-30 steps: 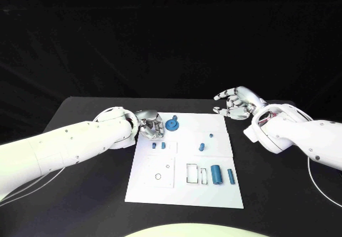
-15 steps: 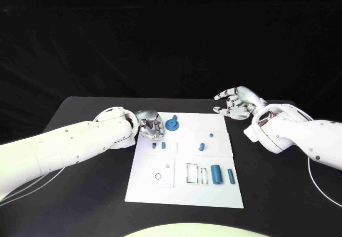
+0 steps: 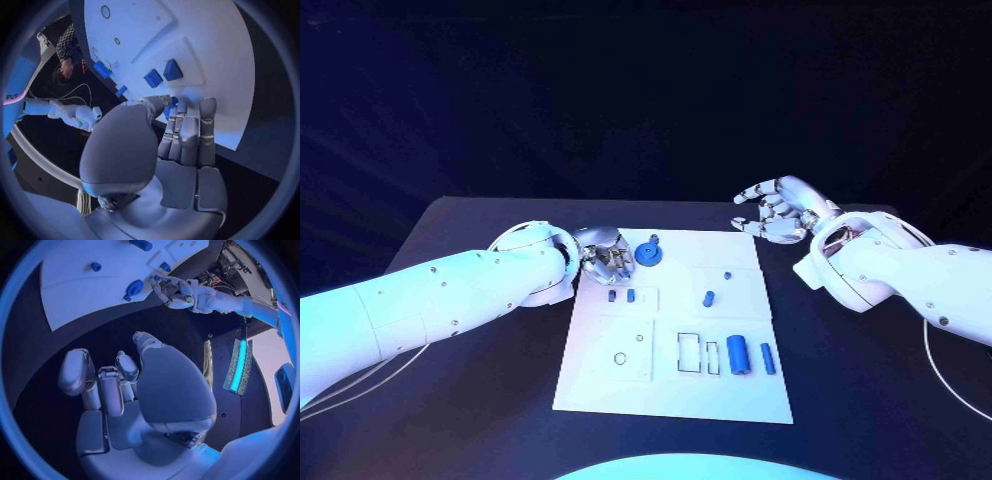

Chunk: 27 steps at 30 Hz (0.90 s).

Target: Assemble the parts on the task board

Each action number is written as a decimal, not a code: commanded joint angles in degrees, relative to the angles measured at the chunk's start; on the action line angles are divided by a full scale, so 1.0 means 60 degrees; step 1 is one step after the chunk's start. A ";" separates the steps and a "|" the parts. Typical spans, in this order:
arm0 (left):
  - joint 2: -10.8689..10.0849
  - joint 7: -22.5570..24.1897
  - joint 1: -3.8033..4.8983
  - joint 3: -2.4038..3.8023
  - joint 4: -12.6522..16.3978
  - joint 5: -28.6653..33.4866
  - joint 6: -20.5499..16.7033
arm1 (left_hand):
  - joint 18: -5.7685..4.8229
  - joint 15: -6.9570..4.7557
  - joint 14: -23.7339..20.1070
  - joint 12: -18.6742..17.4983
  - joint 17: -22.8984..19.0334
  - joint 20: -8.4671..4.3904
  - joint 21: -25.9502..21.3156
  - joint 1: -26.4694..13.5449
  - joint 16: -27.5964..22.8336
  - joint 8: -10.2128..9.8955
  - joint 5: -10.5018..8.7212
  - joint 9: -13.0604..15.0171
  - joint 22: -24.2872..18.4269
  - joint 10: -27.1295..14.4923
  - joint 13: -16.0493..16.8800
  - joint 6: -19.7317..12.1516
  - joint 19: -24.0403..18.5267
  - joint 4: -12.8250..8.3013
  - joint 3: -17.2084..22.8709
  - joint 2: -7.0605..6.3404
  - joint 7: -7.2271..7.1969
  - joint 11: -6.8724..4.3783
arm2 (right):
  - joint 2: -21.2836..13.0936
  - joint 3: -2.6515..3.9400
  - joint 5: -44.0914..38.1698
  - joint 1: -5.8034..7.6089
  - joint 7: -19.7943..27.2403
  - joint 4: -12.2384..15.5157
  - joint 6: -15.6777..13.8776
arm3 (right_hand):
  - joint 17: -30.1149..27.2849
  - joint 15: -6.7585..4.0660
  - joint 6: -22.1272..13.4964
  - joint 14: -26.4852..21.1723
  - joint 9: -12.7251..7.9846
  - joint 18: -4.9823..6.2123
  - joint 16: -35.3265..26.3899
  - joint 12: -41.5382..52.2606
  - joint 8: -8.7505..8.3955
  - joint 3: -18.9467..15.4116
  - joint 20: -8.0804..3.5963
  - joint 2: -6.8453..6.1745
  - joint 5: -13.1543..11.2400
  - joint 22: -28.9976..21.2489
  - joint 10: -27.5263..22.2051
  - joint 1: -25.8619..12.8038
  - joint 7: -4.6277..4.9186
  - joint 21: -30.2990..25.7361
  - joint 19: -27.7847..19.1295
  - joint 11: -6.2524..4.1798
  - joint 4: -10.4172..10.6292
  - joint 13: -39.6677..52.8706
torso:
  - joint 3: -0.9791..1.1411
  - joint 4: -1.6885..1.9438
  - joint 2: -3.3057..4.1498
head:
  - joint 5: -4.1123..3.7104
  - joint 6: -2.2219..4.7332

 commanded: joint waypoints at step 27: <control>-0.0140 0.0101 -0.0014 -0.0001 0.0109 0.0291 -0.0274 | 0.0038 0.0067 -0.0159 -0.0290 -0.0144 0.0083 -0.0180 -0.0421 -0.0017 -0.0474 -0.0035 -0.0169 -0.0200 -0.0218 0.0037 -0.0416 -0.0214 0.0146 -0.0227 -0.0382 -0.0090 0.0109 | -0.0018 0.0001 -0.0052 -0.0006 0.0065 -0.0015 0.0036 | 0.0540 -0.0084 0.0063 0.0536 -0.0020 0.0180 -0.0084 0.0004 0.0053 0.0083 -0.0070 -0.0010 0.0026 -0.0038 -0.0060 -0.0121 0.0013 -0.0114 -0.0044 -0.0015 0.0003 -0.0061 | 0.0001 -0.0002 0.0003 | -0.0014 0.0023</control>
